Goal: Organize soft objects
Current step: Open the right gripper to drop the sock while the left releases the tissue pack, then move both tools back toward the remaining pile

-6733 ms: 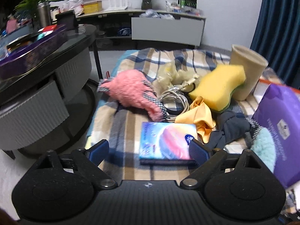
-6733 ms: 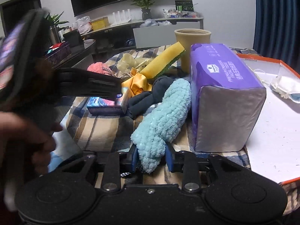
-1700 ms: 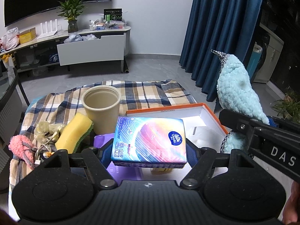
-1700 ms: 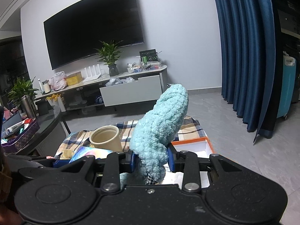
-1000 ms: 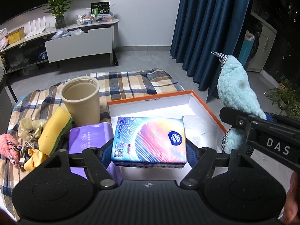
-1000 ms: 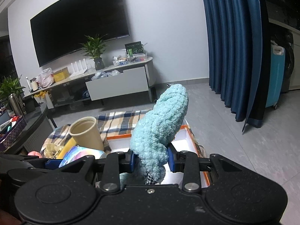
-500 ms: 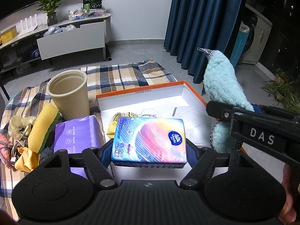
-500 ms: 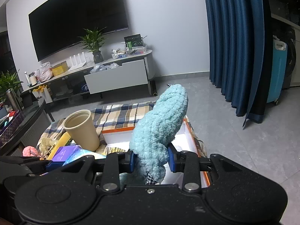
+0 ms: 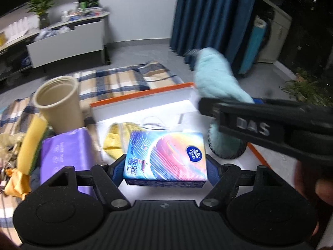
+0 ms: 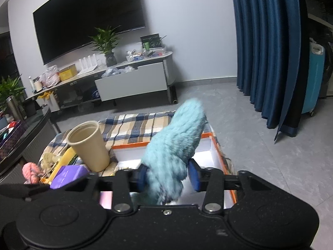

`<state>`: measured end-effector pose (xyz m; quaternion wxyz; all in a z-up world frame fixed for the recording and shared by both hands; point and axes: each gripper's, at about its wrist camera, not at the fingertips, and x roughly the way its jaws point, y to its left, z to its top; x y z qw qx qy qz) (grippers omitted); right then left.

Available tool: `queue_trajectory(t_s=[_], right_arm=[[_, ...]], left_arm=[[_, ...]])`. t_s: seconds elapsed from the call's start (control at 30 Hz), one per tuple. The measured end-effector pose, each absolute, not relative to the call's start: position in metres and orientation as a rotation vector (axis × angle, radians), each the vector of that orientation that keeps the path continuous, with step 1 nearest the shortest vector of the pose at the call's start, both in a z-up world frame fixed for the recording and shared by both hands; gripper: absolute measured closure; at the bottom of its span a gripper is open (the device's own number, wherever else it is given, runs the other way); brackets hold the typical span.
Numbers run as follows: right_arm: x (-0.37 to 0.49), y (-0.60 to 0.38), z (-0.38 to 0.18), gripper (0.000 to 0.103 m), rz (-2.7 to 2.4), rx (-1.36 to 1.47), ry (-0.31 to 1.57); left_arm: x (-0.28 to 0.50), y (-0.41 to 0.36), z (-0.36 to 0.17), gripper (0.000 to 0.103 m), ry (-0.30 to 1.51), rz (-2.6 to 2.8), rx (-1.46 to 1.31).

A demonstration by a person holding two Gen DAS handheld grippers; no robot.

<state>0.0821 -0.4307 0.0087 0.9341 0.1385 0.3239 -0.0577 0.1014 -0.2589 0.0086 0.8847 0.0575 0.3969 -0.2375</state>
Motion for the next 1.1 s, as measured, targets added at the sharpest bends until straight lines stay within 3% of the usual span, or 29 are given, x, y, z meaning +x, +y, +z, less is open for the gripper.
queue_trajectory(t_s=[0.03, 0.57, 1.1], right_arm=[[0.082, -0.431, 0.009, 0.040, -0.117, 0.286, 0.655], [0.056, -0.412, 0.043, 0.035, -0.178, 0.271, 0.577], [0.071, -0.346, 0.054, 0.032, -0.071, 0.249, 0.586]], left_arm=[[0.101, -0.260, 0.008, 0.021, 0.827, -0.513, 0.119], [0.093, -0.237, 0.028, 0.015, 0.757, -0.451, 0.110], [0.085, -0.167, 0.048, 0.014, 0.706, -0.303, 0.067]])
